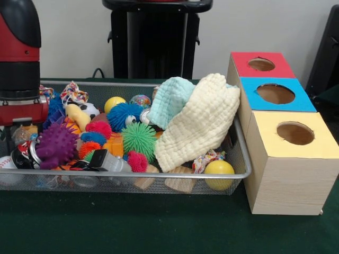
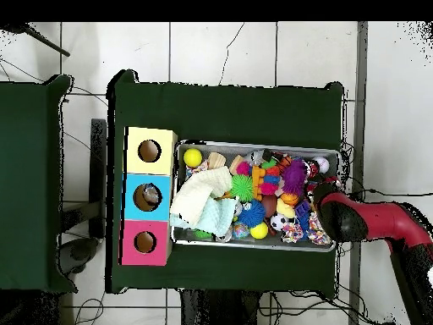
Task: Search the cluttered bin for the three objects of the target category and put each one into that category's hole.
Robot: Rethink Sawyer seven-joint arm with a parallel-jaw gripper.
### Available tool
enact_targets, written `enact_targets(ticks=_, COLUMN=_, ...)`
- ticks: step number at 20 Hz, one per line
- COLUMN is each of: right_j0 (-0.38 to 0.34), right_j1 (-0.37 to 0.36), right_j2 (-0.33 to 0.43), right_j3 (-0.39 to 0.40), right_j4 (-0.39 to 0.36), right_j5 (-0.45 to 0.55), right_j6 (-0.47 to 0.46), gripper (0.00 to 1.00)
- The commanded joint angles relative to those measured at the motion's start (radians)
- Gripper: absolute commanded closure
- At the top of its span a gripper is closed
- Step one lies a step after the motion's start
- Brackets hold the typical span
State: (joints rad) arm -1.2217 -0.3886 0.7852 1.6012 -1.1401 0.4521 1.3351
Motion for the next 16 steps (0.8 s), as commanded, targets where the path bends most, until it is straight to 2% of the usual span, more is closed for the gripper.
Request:
enact_targets(ticks=1, right_j0=0.040, right_j1=0.072, right_j2=-0.067, right_j3=-0.069, right_j4=-0.104, right_j5=-0.043, right_j6=-0.177, gripper=0.00)
enact_targets(ticks=7, right_j0=0.046, right_j1=0.077, right_j2=-0.088, right_j3=-0.073, right_j4=-0.087, right_j5=-0.008, right_j6=-0.182, gripper=0.00)
enact_targets(ticks=16, right_j0=0.044, right_j1=0.091, right_j2=-0.113, right_j3=-0.071, right_j4=-0.087, right_j5=-0.007, right_j6=-0.169, gripper=0.00)
